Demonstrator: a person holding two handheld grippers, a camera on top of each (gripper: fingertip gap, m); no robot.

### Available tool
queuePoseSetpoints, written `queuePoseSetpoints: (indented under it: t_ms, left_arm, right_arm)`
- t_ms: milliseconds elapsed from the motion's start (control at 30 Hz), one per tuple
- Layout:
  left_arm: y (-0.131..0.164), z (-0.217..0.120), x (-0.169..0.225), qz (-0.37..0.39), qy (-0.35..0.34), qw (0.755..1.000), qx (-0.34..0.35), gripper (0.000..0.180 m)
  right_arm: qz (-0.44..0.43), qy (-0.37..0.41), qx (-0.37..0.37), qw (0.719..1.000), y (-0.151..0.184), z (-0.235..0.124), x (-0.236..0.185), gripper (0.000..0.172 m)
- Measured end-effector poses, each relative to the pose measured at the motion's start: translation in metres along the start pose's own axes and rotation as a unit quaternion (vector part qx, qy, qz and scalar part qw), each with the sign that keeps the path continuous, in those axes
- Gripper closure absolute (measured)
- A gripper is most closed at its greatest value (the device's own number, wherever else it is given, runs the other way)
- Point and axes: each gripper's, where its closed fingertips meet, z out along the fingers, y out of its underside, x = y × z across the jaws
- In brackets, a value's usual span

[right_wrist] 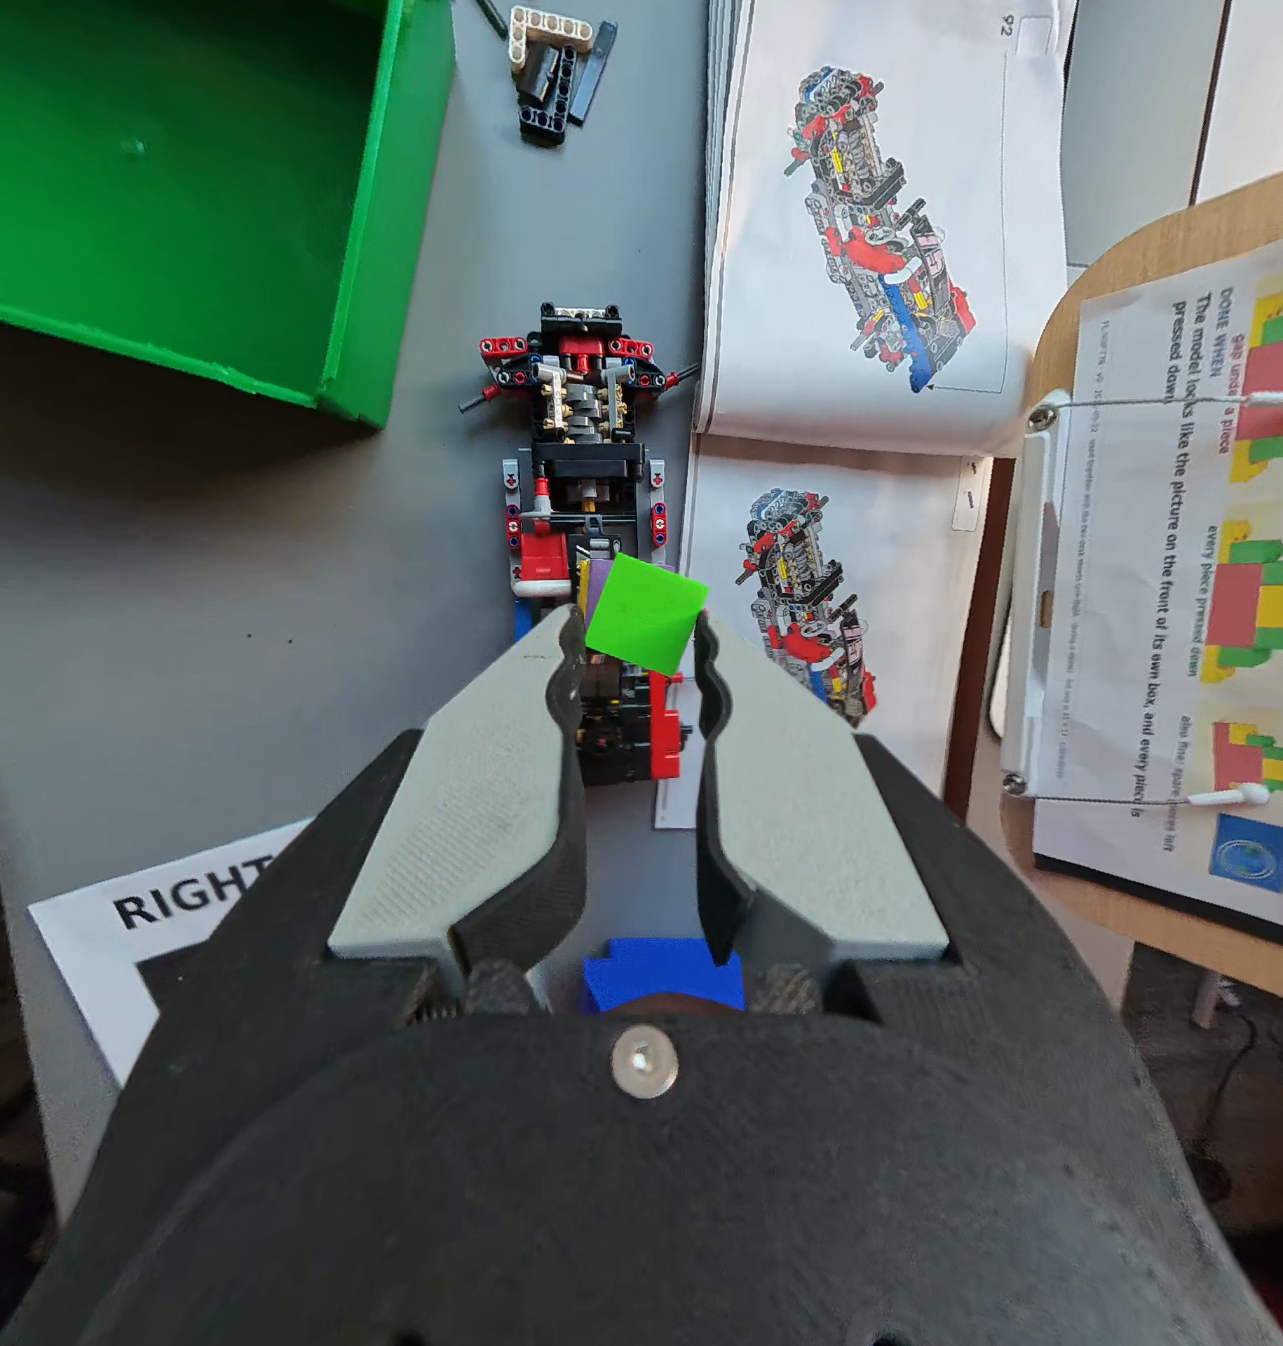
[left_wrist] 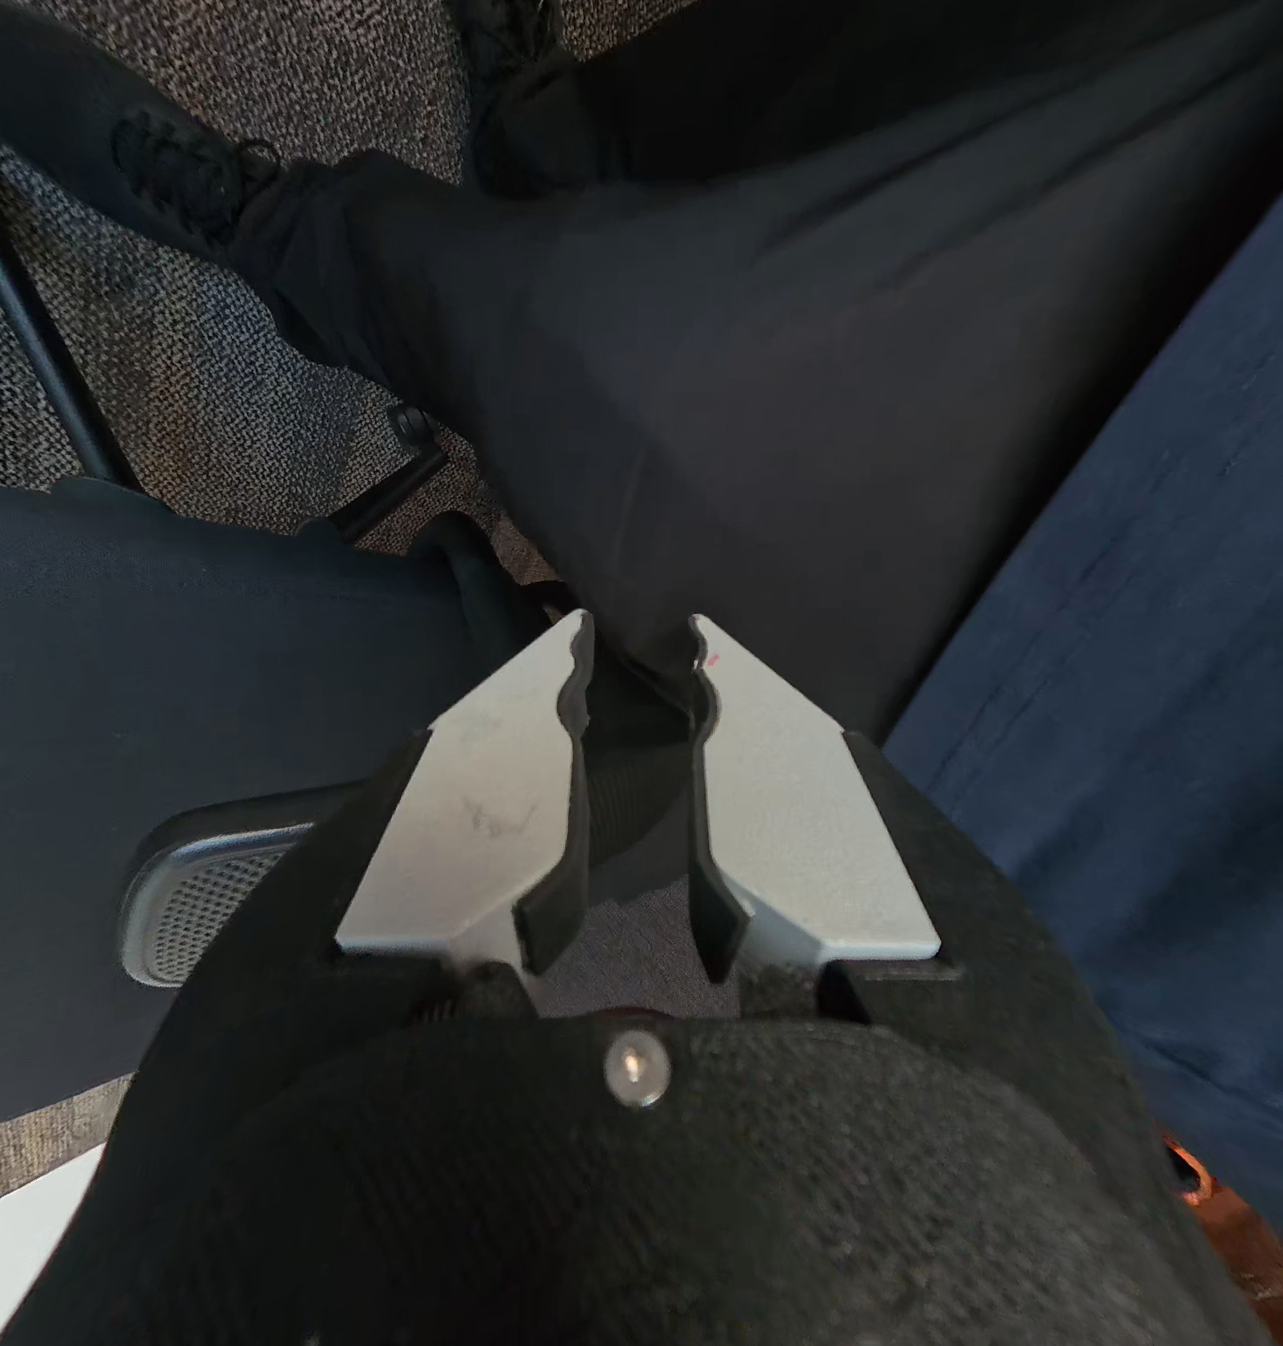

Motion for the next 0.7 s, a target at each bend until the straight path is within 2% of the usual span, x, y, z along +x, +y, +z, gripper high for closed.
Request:
queuePoseSetpoints:
  t_ms: [233,433,700]
  left_arm:
    - [-0.008,-0.003,0.006,0.011,-0.002,1.0,0.009,0.158]
    - [-0.001,-0.001,0.008,0.001,-0.002,1.0,0.008,0.158]
    - [0.008,0.007,0.016,-0.023,-0.001,1.0,0.017,0.158]
  right_arm:
    - [-0.073,-0.042,-0.009,0.996,-0.005,-0.007,0.0,0.144]
    - [-0.128,-0.078,-0.01,0.989,-0.003,-0.01,0.0,0.144]
    - [-0.135,-0.096,-0.01,0.986,-0.005,-0.007,0.0,0.144]
